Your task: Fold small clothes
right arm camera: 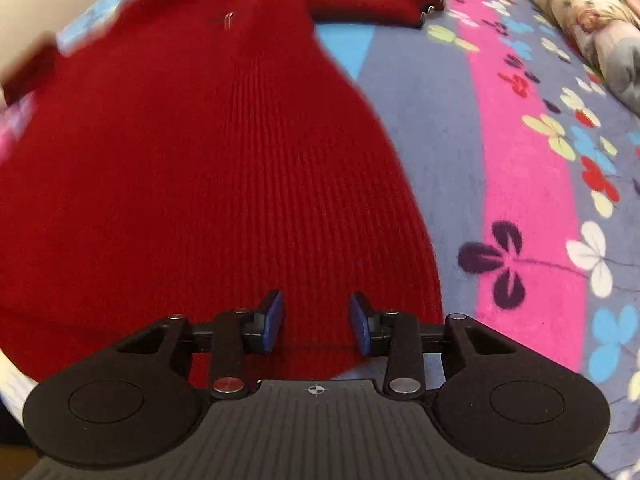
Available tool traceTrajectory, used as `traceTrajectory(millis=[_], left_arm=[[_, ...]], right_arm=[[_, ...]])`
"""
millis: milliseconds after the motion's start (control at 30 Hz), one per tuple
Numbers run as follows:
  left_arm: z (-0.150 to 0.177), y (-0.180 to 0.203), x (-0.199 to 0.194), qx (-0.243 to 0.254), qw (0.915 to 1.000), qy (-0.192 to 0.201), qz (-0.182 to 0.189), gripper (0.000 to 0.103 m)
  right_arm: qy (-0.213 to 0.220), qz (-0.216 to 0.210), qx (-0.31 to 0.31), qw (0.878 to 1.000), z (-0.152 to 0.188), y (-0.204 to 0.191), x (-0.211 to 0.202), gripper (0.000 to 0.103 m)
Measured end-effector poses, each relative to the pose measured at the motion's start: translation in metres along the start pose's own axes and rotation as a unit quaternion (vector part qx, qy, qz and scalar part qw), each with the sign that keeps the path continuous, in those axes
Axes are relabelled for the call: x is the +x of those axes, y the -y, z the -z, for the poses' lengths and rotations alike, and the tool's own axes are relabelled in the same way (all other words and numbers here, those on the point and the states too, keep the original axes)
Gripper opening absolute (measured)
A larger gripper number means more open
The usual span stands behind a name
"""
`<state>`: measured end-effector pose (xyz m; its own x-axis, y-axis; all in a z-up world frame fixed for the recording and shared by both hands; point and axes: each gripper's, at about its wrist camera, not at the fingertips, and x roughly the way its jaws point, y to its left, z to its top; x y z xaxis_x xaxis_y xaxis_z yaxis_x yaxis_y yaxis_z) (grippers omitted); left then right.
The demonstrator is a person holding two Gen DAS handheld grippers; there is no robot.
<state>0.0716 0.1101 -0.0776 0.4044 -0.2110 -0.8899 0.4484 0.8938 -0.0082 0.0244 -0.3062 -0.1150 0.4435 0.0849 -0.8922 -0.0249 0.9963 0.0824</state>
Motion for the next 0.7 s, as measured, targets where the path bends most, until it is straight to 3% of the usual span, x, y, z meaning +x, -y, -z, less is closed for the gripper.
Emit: traceTrajectory(millis=[200, 433, 600, 633, 700], left_arm=[[-0.024, 0.009, -0.014, -0.02, 0.9976, 0.066, -0.001, 0.044], [-0.063, 0.036, -0.007, -0.03, 0.9927, 0.1, -0.061, 0.057], [-0.087, 0.047, 0.0, -0.039, 0.991, 0.115, -0.056, 0.058], [-0.089, 0.047, 0.005, -0.041, 0.9921, 0.107, -0.05, 0.058], [-0.093, 0.045, 0.023, -0.045, 0.9961, 0.062, -0.043, 0.058]], right_arm=[[0.061, -0.007, 0.029, 0.998, -0.005, 0.0, -0.021, 0.04], [0.129, 0.001, 0.059, 0.99, -0.023, 0.018, -0.042, 0.04], [0.173, -0.002, 0.104, 0.98, -0.035, 0.037, -0.045, 0.04], [0.183, -0.006, 0.111, 0.977, -0.037, 0.04, -0.046, 0.039], [0.207, -0.024, 0.127, 0.97, -0.042, 0.047, -0.049, 0.009]])
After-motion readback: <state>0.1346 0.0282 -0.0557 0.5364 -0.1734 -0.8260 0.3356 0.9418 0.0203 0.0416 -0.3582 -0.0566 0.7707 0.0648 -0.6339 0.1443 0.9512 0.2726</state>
